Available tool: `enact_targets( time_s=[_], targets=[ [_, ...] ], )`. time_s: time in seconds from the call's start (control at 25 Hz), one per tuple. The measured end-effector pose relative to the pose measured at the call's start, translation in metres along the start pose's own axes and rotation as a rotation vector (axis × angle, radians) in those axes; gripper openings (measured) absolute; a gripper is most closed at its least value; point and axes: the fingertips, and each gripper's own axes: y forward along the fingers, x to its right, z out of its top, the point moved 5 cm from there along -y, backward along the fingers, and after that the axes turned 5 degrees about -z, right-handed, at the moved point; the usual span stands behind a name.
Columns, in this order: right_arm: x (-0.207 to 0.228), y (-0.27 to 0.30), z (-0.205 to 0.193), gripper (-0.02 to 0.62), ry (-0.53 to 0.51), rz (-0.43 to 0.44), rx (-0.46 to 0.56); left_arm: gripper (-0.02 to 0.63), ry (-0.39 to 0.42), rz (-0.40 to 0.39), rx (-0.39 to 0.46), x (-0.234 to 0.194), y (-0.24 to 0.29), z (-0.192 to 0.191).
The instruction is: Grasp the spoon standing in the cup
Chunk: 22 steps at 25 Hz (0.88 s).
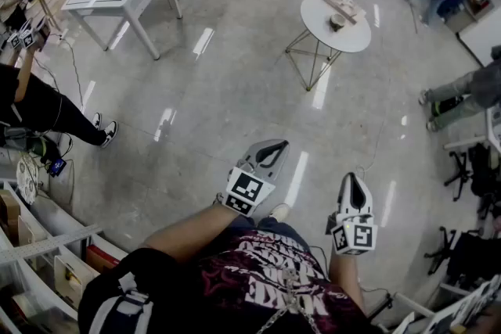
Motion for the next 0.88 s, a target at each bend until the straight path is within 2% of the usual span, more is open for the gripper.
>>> enact_targets(
  time_s=[0.12,0.24,0.48,0.88],
  targets=[
    [0.005,0.028,0.015,0.035,-0.022,0.071,0.027,0.025,0.004,0.089,0.016,-0.009,0.005,0.014],
    [0.018,0.035,0.018,0.035,-0.027,0.100,0.037,0.025,0.001,0.126,0.017,-0.003,0.016,0.016],
    [0.053,0.020,0.007,0.035,-0.016,0.105,0.038,0.025,-0.007,0.122,0.029,0.019,0.042,0.015],
    [0.121,0.012,0.027,0.035,-0.007,0.166,0.109,0.025,0.038,0.121,0.063,0.071,0.108,0.034]
  ],
)
